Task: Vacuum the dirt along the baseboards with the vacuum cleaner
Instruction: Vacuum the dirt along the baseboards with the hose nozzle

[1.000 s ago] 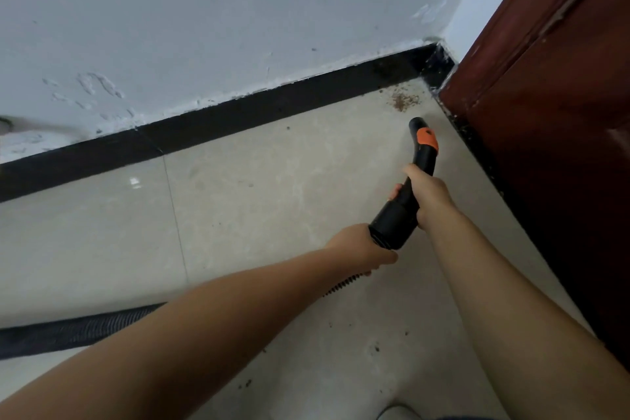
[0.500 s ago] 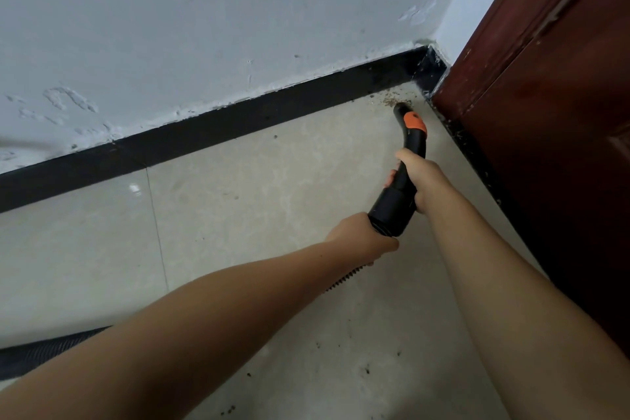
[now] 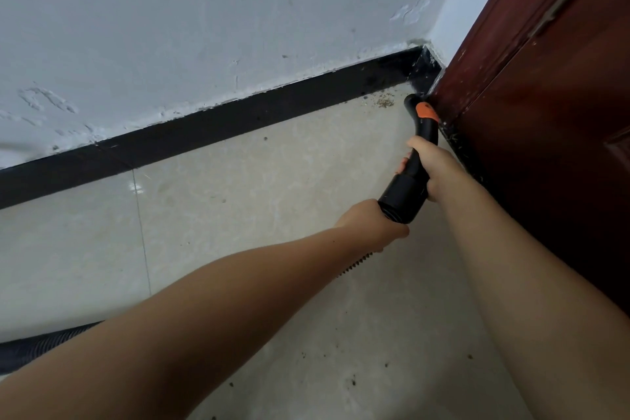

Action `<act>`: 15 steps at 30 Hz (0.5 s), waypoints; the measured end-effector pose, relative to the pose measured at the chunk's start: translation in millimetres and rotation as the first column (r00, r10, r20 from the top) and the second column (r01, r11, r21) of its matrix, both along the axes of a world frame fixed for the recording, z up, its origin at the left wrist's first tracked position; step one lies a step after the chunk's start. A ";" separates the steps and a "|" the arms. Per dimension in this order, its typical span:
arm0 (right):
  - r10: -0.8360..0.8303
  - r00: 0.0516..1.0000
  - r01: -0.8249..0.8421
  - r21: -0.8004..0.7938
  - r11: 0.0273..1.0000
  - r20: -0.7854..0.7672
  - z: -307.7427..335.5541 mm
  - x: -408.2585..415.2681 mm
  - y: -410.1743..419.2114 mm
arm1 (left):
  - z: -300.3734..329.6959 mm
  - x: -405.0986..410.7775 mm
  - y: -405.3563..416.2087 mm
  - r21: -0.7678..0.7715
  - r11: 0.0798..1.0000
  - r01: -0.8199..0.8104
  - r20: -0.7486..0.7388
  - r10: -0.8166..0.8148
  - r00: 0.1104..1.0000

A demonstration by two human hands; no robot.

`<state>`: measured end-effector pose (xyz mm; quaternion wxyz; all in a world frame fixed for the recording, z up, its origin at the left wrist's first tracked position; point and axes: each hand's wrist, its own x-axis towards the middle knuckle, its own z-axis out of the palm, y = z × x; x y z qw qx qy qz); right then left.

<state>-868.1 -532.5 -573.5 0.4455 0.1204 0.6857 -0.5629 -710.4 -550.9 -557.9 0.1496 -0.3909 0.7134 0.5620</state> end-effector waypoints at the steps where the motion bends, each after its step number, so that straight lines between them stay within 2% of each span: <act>1: 0.006 1.000 -0.006 -0.001 1.000 0.002 0.5 -4.0 -0.9 | 0.2 -3.1 -0.7 0.003 1.000 -0.005 -0.004 0.005 1.000; 15: 0.127 0.992 -0.126 0.060 0.990 -0.008 11.1 -18.7 -10.5 | 5.6 -15.3 5.9 0.056 0.994 -0.092 -0.029 0.094 0.995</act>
